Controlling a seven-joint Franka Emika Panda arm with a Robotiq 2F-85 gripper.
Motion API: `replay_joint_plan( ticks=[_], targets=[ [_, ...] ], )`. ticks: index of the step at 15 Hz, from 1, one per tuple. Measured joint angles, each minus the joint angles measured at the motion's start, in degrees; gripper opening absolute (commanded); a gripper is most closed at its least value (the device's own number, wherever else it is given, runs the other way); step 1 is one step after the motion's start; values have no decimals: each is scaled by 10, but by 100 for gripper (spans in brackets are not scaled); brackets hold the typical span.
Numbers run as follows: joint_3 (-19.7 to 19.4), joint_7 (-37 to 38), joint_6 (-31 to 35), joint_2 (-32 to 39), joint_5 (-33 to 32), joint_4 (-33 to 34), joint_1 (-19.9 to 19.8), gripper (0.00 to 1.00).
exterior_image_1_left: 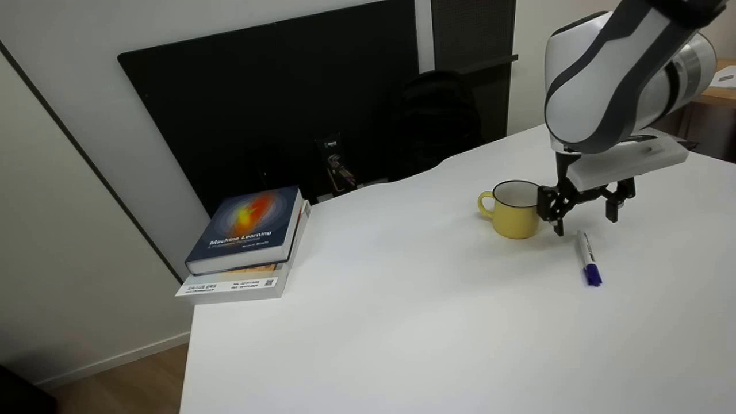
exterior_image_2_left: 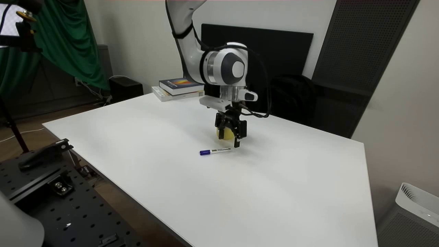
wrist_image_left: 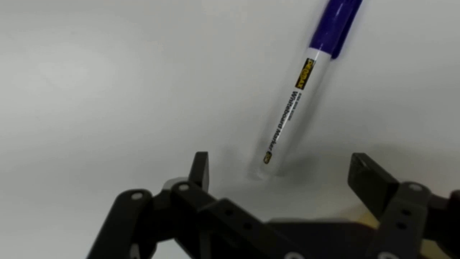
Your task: Put the marker in the mug
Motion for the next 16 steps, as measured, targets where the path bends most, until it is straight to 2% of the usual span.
replay_joint_plan(
  ticks=[3,10,16],
  targets=[
    [-1,0,30,4,10,-16,-2,100],
    [-6,11,169,31,28,-42,-3,100],
    [-6,58,173,33,64,-43,6,100]
  ],
)
